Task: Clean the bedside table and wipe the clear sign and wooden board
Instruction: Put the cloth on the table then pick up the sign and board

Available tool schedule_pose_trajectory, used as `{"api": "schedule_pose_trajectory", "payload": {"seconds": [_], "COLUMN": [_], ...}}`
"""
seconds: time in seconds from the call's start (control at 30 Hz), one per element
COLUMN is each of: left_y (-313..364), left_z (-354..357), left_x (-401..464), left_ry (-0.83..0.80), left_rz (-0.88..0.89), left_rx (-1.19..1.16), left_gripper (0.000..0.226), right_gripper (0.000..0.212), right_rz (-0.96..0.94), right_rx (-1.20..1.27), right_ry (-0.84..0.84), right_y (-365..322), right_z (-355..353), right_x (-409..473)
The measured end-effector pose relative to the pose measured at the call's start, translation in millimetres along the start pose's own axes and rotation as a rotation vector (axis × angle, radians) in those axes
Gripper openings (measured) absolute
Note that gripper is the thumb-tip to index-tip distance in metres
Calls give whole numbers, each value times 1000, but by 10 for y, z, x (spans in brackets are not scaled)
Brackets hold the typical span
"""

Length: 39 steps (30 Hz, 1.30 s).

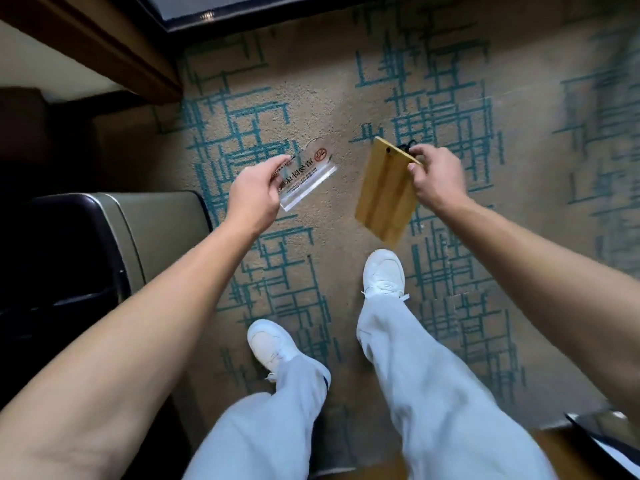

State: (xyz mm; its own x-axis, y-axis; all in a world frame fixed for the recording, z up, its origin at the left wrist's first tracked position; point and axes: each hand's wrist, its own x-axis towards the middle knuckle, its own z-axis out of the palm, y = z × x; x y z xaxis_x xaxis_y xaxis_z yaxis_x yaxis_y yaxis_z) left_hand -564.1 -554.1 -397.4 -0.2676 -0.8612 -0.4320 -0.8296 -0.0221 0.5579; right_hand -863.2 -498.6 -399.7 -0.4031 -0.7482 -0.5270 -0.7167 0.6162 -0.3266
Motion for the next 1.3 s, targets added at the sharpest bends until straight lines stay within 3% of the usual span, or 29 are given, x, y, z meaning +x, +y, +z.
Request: {"api": "schedule_pose_trajectory", "payload": {"seconds": [0.17, 0.37, 0.63, 0.8, 1.03, 1.3], "left_y": [451, 783, 653, 355, -67, -459], "left_z": [-1107, -2554, -4165, -4522, -3994, -3360], "left_x": [-399, -1223, -2954, -4373, -6367, -7815], "left_ry": [69, 255, 618, 810, 1056, 1296], "left_rz": [69, 28, -134, -402, -833, -1038], "left_rx": [-4, -49, -122, -247, -435, -532], "left_gripper": [41, 41, 34, 31, 29, 19], "right_gripper": [33, 34, 27, 27, 33, 34], "right_rz": [-193, -521, -949, -1200, -1518, -1669], "right_rx": [-22, 16, 88, 97, -65, -226], "right_ry": [82, 172, 66, -121, -449, -767], "right_y": [-585, -1578, -3151, -4174, -5307, -5845], "right_z": [-1080, -2208, -3044, -2881, -2141, -916], "right_x": [-530, -1410, -2504, -3175, -4329, -5860]}}
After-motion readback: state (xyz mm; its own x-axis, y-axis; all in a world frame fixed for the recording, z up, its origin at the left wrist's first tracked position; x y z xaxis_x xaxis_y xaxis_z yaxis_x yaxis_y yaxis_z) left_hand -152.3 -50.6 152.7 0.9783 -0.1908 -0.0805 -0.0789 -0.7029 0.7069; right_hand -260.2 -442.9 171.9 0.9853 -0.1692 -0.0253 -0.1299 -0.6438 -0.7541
